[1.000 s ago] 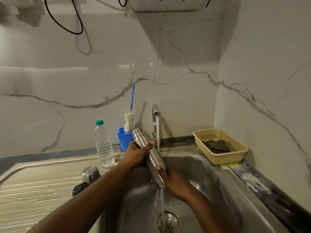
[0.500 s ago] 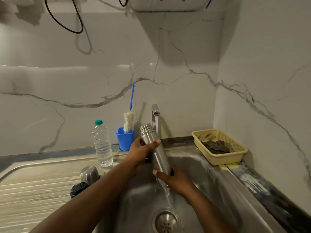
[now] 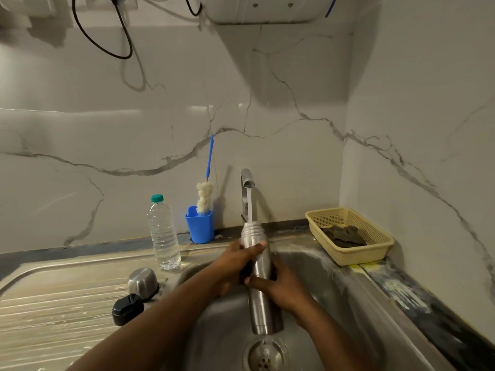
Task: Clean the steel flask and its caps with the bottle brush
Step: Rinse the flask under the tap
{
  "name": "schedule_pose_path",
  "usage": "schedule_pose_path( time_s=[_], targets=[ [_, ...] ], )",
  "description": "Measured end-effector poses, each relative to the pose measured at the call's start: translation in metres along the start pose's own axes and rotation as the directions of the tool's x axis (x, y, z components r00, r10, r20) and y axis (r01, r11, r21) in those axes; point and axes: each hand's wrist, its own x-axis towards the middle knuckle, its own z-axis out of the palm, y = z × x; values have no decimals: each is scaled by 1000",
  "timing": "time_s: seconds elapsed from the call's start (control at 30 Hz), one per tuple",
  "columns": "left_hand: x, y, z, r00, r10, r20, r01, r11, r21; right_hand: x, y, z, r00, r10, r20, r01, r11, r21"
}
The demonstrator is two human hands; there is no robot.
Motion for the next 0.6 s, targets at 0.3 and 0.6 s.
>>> schedule_pose_path(
  time_s=[0.3, 0.6],
  targets=[
    [-3, 27, -9, 991, 51, -123, -47, 998, 34, 2, 4, 0, 1000, -9, 10, 10, 995, -99],
    [-27, 5, -22, 988, 45, -148, -67, 987, -147, -4, 2, -5, 1000, 5, -25, -9, 985, -172]
  ],
)
